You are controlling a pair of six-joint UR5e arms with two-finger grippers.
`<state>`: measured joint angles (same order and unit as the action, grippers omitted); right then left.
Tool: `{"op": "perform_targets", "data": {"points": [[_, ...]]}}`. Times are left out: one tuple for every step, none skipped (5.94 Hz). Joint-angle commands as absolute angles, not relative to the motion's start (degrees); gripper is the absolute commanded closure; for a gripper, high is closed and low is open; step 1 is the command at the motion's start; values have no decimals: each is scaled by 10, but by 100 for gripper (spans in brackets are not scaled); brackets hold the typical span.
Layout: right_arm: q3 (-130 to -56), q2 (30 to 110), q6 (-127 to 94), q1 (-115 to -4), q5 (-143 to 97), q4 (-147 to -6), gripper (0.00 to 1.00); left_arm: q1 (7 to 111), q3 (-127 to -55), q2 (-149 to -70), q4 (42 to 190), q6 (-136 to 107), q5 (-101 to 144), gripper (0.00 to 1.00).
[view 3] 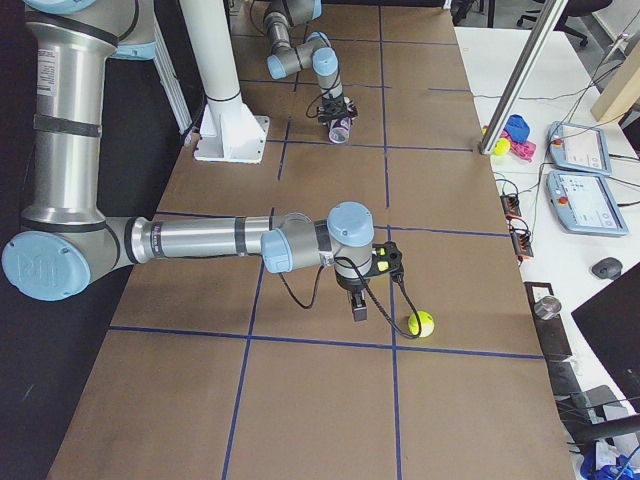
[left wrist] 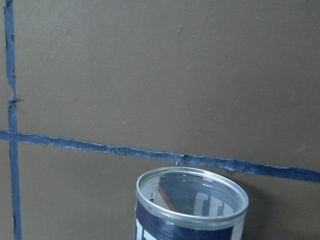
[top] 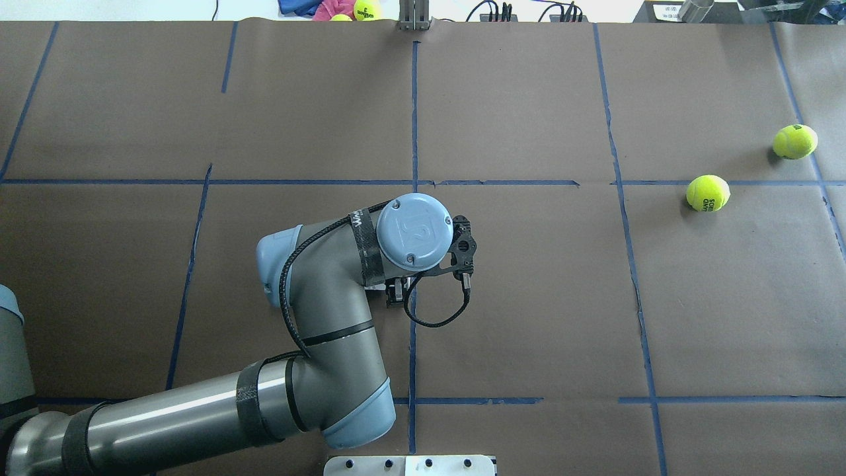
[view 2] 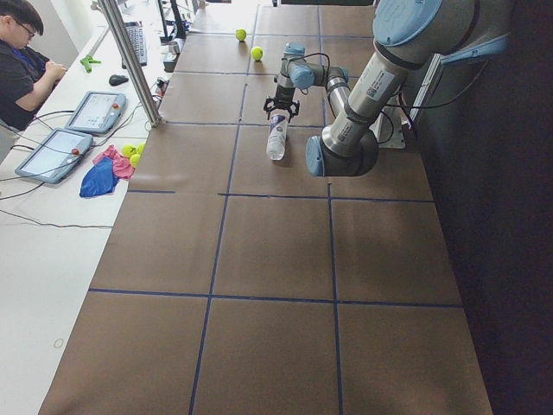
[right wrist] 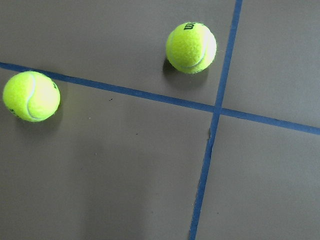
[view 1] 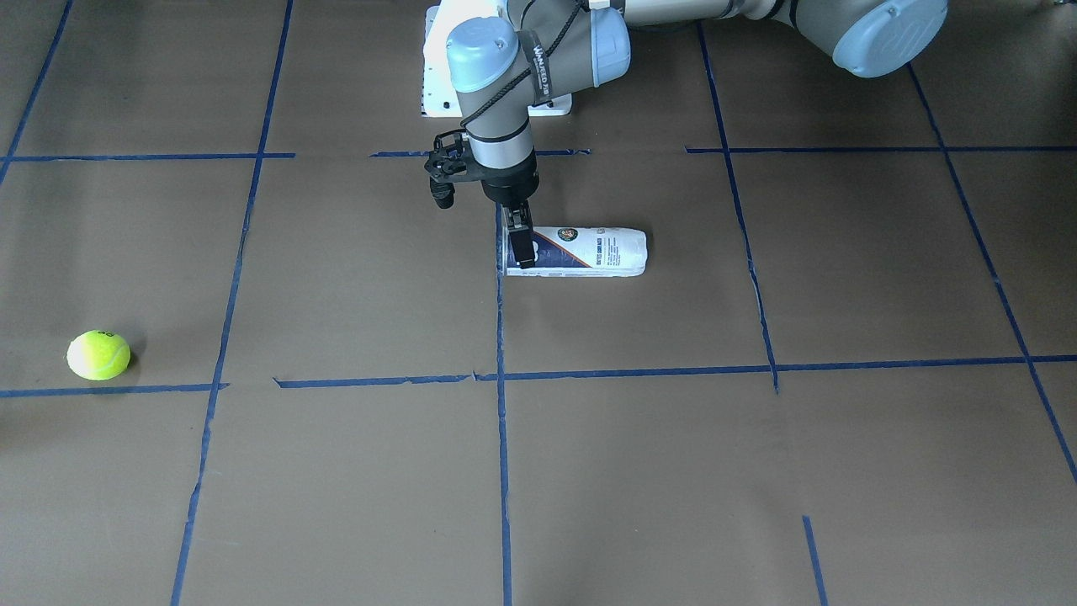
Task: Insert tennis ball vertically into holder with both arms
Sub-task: 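Move the left gripper down over the clear tennis-ball can lying on its side, then grasp the can with the left gripper and lift it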
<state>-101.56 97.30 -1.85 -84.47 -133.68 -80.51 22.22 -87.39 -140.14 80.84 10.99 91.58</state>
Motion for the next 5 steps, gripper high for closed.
{"op": "perform_targets", "data": {"points": [[-1015,973,-18,-845,-1337,-805,0,220,-860,-1404,814,103,916,0],[-1015,973,-18,-845,-1337,-805,0,215,-836,-1407,839,99,916,0],[-1014,973,-18,-845,-1337,-805,0,215,-825,-1410,850,95,916,0],[-1014,973,-18,-845,-1337,-805,0,215,-822,-1411,850,95,916,0],[-1014,973,-18,-845,-1337,-805,0,215,-822,-1411,850,96,916,5]]}}
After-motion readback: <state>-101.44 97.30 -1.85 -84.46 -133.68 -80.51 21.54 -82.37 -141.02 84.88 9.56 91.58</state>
